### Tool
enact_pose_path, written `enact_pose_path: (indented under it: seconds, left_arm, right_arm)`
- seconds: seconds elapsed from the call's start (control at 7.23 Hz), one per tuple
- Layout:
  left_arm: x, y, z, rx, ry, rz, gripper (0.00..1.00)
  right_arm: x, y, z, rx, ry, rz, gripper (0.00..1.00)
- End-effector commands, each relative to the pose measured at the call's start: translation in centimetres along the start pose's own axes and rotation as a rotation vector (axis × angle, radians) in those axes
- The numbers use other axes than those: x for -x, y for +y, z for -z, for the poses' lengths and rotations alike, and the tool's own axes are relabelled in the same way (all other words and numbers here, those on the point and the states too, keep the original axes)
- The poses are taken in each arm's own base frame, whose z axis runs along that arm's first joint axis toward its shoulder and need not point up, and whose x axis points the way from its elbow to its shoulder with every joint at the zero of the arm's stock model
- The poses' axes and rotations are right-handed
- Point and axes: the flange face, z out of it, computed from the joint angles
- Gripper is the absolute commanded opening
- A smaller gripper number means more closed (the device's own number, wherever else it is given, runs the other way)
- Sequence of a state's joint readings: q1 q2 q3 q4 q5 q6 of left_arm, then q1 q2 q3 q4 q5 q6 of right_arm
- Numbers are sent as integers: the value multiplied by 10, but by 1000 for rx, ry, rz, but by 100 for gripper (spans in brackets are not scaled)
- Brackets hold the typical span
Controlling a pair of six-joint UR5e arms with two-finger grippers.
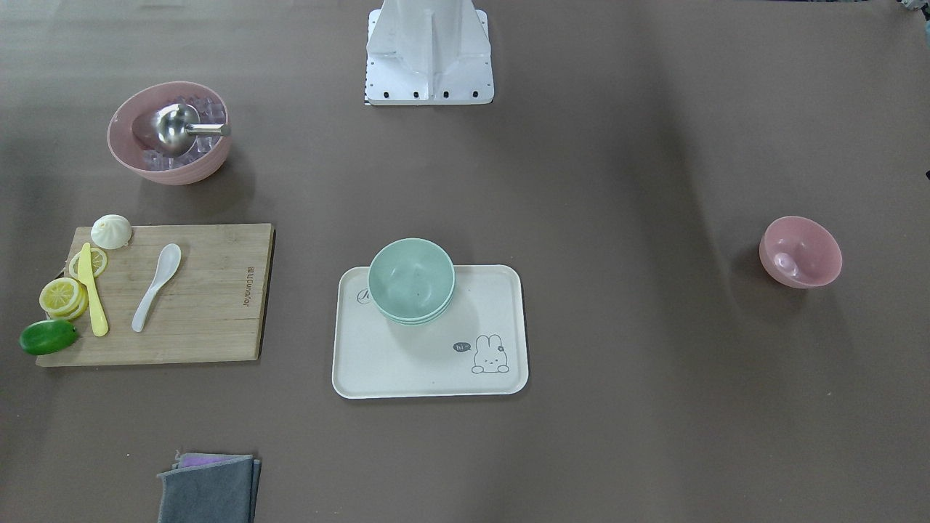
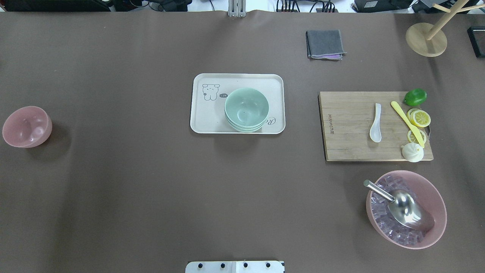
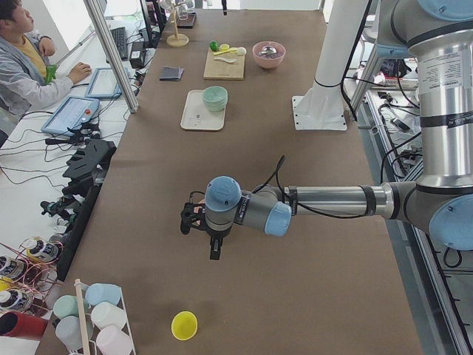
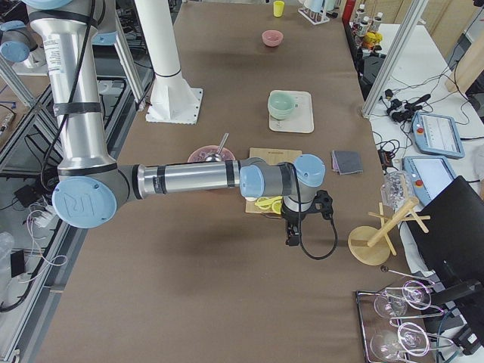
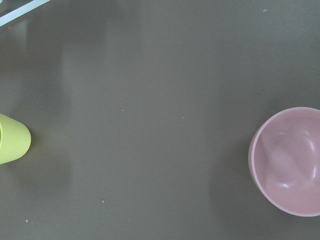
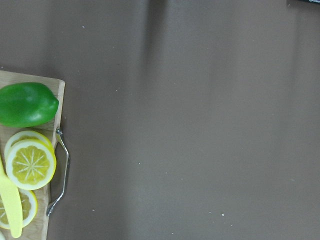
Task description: Stack pink bowl on green and place spoon
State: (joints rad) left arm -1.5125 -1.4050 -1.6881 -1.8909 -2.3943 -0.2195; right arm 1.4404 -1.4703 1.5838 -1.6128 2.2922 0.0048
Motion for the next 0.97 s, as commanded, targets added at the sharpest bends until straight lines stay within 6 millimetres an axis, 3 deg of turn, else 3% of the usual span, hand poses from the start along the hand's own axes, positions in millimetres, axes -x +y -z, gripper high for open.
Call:
enact_pose_path:
  seconds: [0.0,0.28,0.41,0.55,0.69,0.83]
  left_arm:
    - [7,5,-6,8,6,13,98]
    - [5,6,-7,-4,21,-4,98]
    - [3,5,-5,-19,24,-19,98]
    - [-3,-4,-6,-20,25,-26,97]
    - [-32,-25,-15,-10,33,6,97]
    - [-57,-29,-37,32,38,17,97]
  right_arm:
    - [3,-3,2,-4,-15,-1,100]
    - [16,-7,-4,7,-41,-12,100]
    - [55,-20,0,10,-127,-108,100]
    - [104,-29,-12,-13,-116,-131,100]
    - [141,-32,-36,-68,-67,-89,100]
    - [168,-30,-54,-87,-75,-70,100]
